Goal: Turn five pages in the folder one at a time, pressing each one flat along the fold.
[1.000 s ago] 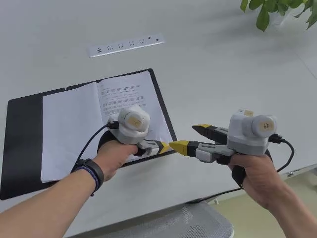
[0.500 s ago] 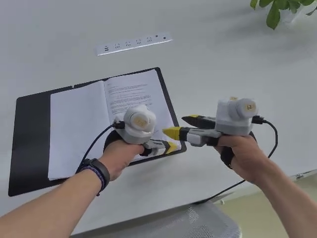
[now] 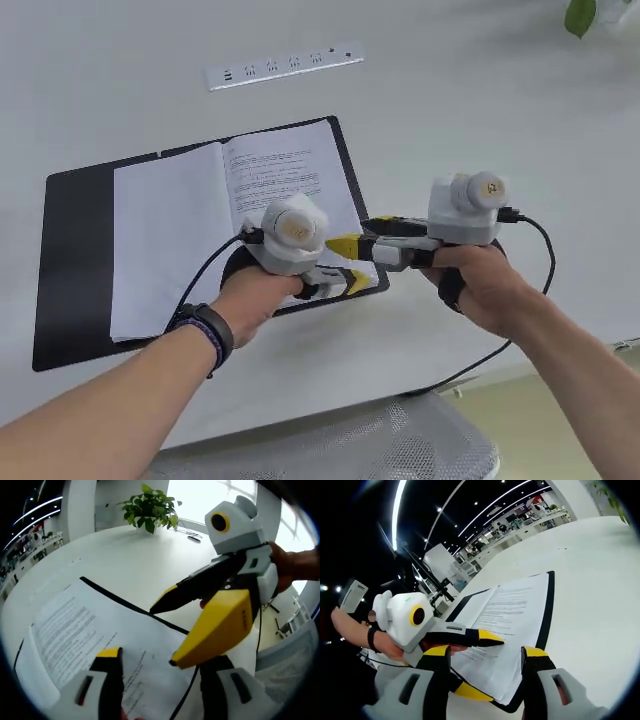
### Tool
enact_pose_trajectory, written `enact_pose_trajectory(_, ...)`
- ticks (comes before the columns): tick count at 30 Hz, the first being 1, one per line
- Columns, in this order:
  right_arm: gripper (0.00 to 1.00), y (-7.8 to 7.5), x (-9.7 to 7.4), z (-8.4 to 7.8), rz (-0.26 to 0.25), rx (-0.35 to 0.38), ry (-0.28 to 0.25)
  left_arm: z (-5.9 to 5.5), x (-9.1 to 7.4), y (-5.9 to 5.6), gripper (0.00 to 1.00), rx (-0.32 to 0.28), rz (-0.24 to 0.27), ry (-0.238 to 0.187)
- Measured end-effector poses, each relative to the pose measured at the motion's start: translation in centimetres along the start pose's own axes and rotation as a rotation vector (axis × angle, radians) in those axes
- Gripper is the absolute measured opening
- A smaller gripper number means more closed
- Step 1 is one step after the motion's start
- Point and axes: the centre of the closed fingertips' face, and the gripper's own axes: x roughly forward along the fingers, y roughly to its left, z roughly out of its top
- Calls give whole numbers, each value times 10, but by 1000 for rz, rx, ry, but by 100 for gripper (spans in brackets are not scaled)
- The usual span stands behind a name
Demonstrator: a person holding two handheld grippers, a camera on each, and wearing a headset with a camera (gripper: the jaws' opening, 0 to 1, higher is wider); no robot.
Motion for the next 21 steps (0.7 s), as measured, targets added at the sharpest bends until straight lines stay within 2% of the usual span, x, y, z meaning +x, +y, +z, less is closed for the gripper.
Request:
enact_pose_trajectory(17,55,3,0,-4,16,21,11,1,1,-1,63,0,-5,-2)
enact_pose_trajectory(21,51,2,-2,-1,26,30,12,1,1,-2,63,3,-11,0)
